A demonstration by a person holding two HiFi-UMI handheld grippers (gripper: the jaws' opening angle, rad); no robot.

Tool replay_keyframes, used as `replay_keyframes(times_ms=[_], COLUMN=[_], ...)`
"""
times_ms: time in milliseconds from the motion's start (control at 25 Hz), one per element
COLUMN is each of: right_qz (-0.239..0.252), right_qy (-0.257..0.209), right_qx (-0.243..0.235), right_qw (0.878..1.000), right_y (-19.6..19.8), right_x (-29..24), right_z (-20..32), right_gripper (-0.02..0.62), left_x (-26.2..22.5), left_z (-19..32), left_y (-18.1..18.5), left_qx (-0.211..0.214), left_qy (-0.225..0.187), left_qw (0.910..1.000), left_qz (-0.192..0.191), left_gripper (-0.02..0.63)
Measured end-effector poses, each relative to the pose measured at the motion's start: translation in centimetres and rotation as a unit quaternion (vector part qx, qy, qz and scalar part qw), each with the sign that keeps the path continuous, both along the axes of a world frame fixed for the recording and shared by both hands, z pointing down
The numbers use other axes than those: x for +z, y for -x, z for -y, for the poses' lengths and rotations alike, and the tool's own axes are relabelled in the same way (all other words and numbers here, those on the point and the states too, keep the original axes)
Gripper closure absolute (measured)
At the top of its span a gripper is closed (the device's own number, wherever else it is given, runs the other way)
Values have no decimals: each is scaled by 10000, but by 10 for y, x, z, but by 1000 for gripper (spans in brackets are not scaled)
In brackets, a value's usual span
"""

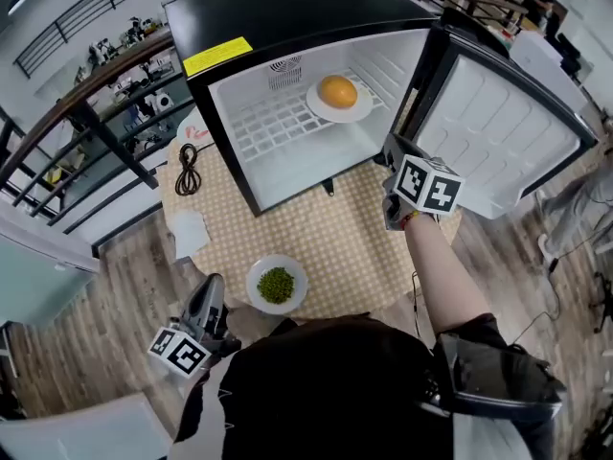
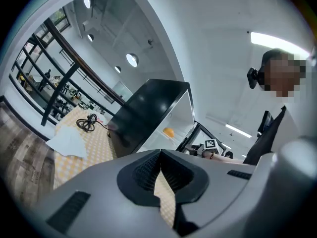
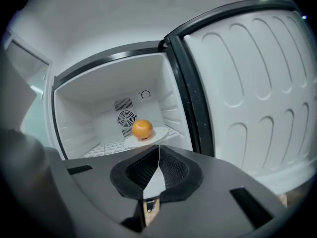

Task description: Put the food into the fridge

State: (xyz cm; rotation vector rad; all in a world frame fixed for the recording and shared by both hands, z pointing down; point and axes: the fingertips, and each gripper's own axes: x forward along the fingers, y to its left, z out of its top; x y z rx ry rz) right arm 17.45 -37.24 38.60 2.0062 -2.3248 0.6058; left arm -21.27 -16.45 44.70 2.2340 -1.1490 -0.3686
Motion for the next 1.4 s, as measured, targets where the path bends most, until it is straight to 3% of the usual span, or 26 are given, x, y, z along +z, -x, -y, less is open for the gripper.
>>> replay_keyframes(times_ms=[120, 280, 520, 680, 840, 1400], right_qz=[465, 639, 1005, 1064, 1101, 1101], right_qy=[71, 22, 74, 118, 119, 192], right_qx=[237, 495, 150, -100, -118, -834], right_qw=[9986, 9967, 9948, 9942, 9938, 9902], right_y=[-4, -1, 22, 30, 13, -35], right_x=[11, 14, 23, 31, 38, 31], right_z=[-28, -67, -123, -149, -167, -246], right_gripper=[575, 575, 575, 577, 578, 578], left_x=[1, 5, 11, 2, 1, -32], left_z=[1, 3, 4, 7, 0, -64], left_y=[-5, -10, -30, -44, -61, -142], left_qx=[278, 664, 1086, 1097, 1131, 991], left_qy=[-1, -56, -118, -294, -299, -547], left_qw=[9996, 9978, 9940, 9935, 9927, 9934], left_qz=[-10, 22, 49, 70, 291, 162], left_gripper=[592, 592, 592, 592, 592, 592])
